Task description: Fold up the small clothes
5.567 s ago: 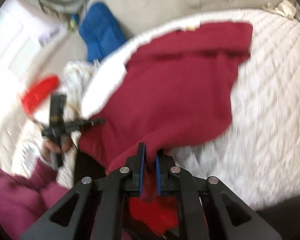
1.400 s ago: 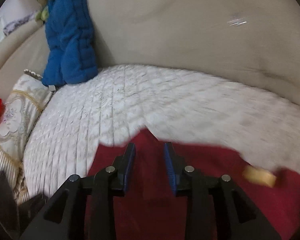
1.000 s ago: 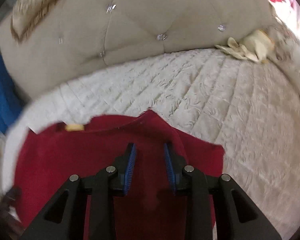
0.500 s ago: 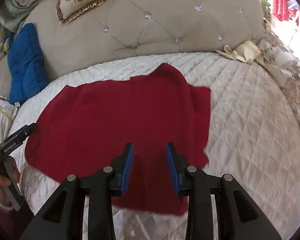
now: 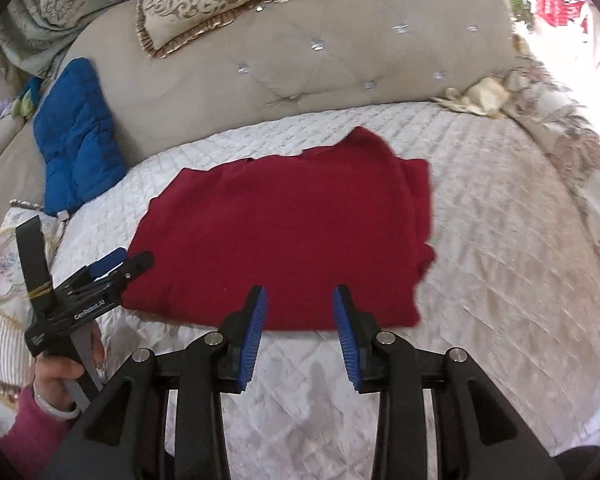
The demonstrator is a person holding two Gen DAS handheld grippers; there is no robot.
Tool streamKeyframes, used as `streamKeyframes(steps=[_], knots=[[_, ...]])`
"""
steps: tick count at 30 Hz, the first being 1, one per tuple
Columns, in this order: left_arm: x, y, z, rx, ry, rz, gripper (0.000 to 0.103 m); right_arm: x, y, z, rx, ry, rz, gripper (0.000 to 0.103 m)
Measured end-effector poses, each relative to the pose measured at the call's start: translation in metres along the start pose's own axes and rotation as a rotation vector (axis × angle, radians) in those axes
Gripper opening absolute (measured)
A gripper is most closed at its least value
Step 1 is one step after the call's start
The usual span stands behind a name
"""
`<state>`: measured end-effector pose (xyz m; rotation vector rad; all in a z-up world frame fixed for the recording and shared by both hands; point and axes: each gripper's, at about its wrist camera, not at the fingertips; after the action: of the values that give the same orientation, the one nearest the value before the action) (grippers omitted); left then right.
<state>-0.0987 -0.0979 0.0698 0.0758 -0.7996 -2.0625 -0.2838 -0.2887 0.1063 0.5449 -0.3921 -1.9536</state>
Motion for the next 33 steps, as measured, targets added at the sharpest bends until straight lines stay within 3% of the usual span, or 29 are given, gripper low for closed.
streamKeyframes(steps=[5,10,17,26,33], knots=[[0.009,-0.004,-0.007,-0.044,-0.046,-0.053,0.09,0.007,-0.004,0.022,0.002,-0.054,-0.062,0.014],[0.013,-0.006,-0.005,-0.017,-0.025,-0.054,0.09,0.004,0.003,0.039,0.023,-0.07,-0.045,0.02],[0.01,-0.007,-0.006,-0.011,0.003,-0.041,0.09,0.009,0.01,0.022,0.006,-0.012,-0.041,0.02],[0.019,-0.007,-0.013,-0.022,-0.002,-0.074,0.09,0.024,0.004,0.026,0.022,-0.019,-0.067,0.02],[0.012,-0.008,-0.006,0.008,-0.013,-0.054,0.09,0.014,0.005,0.033,0.034,-0.027,-0.049,0.02]])
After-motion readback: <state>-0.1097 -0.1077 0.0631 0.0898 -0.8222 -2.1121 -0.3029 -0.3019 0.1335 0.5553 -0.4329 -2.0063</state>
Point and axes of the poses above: each gripper's, at about its wrist camera, not at the fingertips, and z roughly against the way its jaws point, x to its right, y to its top, and after that the axes turned 9 degrees about -x, right-handed
